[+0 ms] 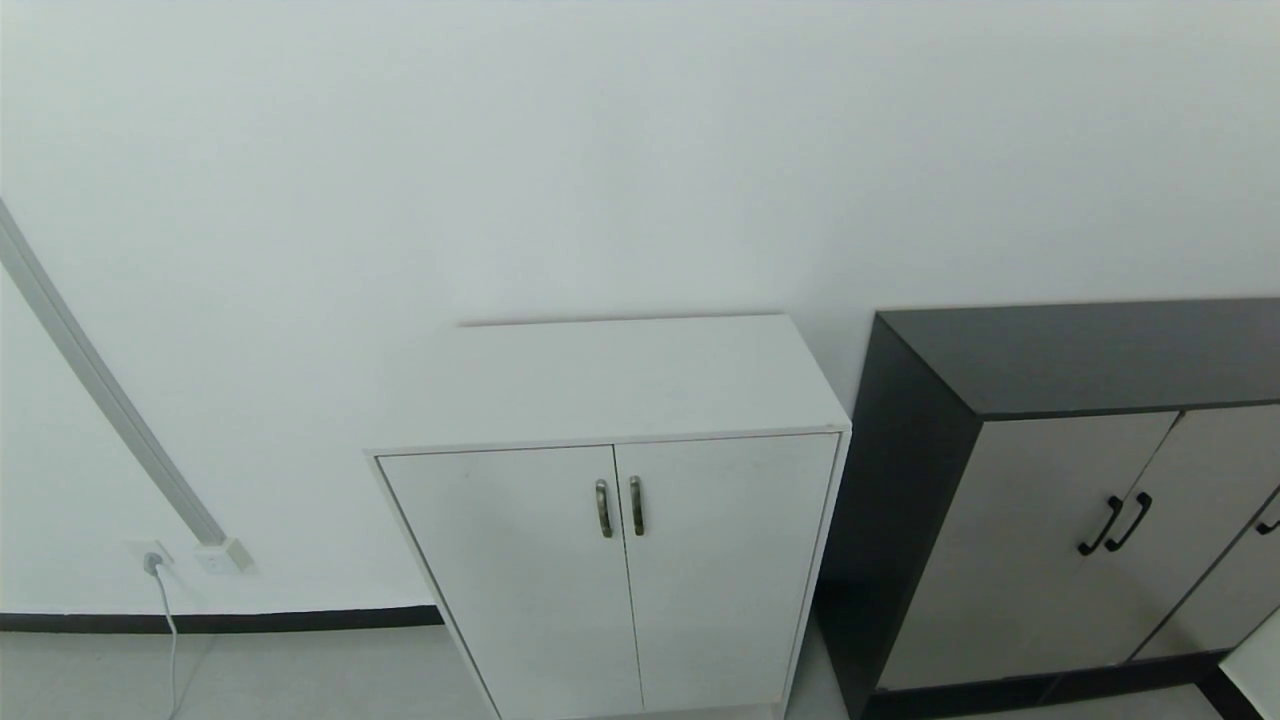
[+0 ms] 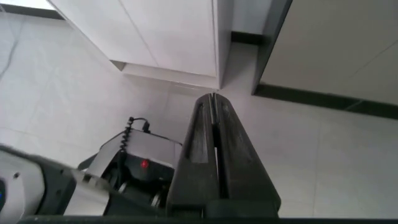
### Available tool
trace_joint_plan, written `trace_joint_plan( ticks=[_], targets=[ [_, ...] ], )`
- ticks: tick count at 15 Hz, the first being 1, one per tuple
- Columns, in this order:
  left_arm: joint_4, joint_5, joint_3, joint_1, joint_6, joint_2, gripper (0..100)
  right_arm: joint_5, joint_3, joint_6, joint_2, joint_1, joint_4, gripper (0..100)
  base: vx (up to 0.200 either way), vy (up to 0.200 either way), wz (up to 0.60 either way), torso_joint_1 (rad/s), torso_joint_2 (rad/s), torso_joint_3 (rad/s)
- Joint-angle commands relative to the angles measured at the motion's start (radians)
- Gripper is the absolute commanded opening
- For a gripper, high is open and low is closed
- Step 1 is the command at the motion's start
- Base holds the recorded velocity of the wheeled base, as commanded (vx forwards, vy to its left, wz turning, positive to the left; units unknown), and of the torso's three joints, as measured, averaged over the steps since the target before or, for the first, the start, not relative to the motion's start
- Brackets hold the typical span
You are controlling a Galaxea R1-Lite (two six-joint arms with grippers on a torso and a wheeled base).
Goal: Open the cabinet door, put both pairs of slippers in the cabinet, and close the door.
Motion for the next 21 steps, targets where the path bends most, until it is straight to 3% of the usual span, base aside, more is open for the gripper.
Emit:
trace_joint_plan(
  ticks=[1,5,10,14,21],
  targets=[
    [0.000,0.001,-0.002,0.000,0.000,0.000,0,-0.001,0.000,-0.001,-0.067,0.007,0.009,0,0.000,0.000,0.00,0.000,0.00,0.000],
    [0.000,0.001,0.000,0.000,0.000,0.000,0,-0.126,0.000,-0.053,-0.071,0.009,0.047,0,0.000,0.000,0.00,0.000,0.00,0.000],
    [0.000,0.001,0.000,0.000,-0.002,0.000,0,-0.129,0.000,-0.064,-0.142,0.012,0.045,0,0.000,0.000,0.00,0.000,0.00,0.000],
    [0.000,0.001,0.000,0.000,0.000,0.000,0,-0.130,0.000,-0.062,-0.393,-0.025,0.047,0,0.000,0.000,0.00,0.000,0.00,0.000],
    [0.000,0.001,0.000,0.000,-0.002,0.000,0,-0.135,0.000,-0.031,-0.536,-0.056,0.047,0,0.000,0.000,0.00,0.000,0.00,0.000]
  ],
)
